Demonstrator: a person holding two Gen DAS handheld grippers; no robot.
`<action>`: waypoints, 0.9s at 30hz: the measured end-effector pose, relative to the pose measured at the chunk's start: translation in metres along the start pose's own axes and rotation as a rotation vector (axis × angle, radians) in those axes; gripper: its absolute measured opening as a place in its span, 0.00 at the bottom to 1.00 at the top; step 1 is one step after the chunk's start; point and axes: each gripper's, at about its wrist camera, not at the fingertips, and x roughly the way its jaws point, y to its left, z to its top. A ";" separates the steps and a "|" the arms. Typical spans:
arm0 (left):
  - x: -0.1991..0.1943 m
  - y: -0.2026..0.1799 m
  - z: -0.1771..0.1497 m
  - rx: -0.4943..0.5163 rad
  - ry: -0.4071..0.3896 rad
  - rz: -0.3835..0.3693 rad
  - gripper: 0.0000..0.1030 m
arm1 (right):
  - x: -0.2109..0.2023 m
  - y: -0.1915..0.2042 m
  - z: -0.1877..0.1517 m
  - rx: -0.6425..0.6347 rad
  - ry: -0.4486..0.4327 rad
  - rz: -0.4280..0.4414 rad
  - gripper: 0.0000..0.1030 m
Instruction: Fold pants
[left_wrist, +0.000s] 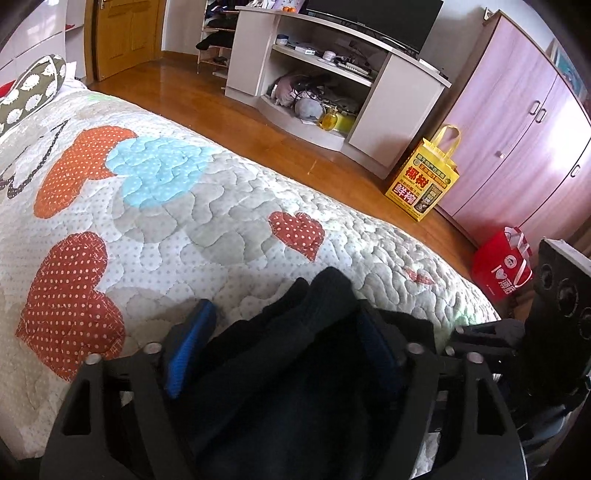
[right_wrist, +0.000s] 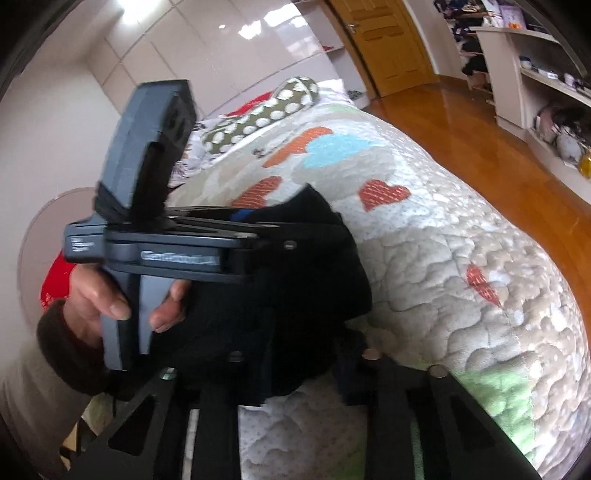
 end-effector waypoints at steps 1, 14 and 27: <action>-0.001 0.001 0.001 -0.013 -0.004 -0.012 0.58 | -0.003 0.002 0.001 -0.003 -0.008 0.008 0.19; -0.093 0.032 -0.009 -0.159 -0.169 -0.052 0.41 | -0.021 0.102 0.034 -0.223 -0.081 0.089 0.18; -0.179 0.130 -0.128 -0.500 -0.267 0.100 0.47 | 0.073 0.232 -0.024 -0.486 0.120 0.223 0.18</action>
